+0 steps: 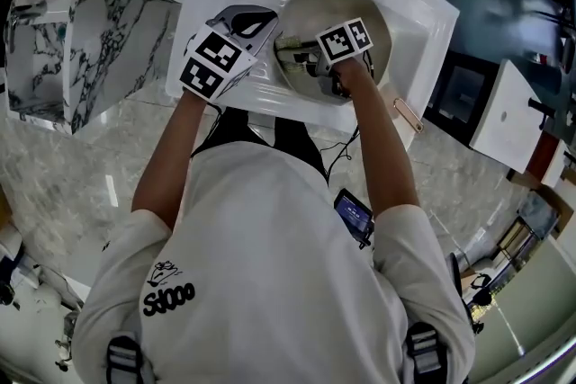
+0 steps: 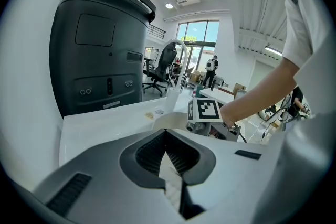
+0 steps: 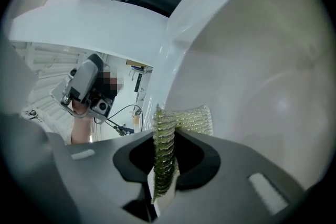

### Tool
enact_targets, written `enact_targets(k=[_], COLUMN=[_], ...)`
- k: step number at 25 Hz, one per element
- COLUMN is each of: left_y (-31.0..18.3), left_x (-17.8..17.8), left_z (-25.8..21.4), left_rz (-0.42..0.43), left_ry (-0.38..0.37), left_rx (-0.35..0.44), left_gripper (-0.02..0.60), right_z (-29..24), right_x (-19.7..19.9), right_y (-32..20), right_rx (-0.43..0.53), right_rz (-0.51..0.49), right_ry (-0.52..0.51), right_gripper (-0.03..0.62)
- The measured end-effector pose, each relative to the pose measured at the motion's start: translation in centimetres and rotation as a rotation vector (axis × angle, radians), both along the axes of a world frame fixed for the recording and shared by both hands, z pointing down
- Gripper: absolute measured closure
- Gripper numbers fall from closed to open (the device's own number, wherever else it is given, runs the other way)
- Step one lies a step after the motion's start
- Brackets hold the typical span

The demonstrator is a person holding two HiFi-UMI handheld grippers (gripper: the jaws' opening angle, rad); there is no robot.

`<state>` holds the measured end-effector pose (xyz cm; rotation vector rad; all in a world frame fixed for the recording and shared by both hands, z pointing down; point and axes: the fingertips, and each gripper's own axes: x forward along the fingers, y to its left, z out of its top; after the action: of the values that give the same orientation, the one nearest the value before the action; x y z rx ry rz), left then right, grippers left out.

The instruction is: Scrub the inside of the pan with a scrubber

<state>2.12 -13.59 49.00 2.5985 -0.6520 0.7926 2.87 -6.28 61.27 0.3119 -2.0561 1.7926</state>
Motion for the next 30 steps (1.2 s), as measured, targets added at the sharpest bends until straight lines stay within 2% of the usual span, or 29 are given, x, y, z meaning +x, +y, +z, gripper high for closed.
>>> enact_targets(k=[5,10,16,20,26,28,30], left_y=[0.2,0.3,0.5,0.5,0.5,0.6,0.7], left_x=[-0.4,-0.6,-0.5,-0.4,-0.1,0.1,0.1], left_z=[0.3,0.6,0.3,0.3,0.2,0.3,0.3], left_rz=[0.006,0.011,0.021,0.022,0.029,0.035,0.040], left_ry=[-0.013,-0.022,-0.005,-0.001,0.006,0.008,0.016], left_rx=[-0.006,-0.013,-0.014,-0.016,-0.013,-0.014,-0.017], left_gripper=[0.575,0.575,0.575,0.575,0.575,0.575,0.575], right_z=[0.5,0.9,-0.1,0.1,0.7,0.6,0.6], right_x=[0.4,1.3,2.7,3.4,6.7,7.9,8.5], right_y=[-1.7,-5.1,-8.9,-9.7,-11.4,-12.1,-12.4], right_rx=[0.066,0.208,0.291,0.333,0.415,0.478,0.548], right_rz=[0.070,0.158,0.340,0.361,0.429,0.420,0.361], right_ry=[0.028,0.098,0.100,0.130,0.222,0.287,0.365], right_gripper=[0.519,0.519,0.519,0.519,0.519,0.519,0.519])
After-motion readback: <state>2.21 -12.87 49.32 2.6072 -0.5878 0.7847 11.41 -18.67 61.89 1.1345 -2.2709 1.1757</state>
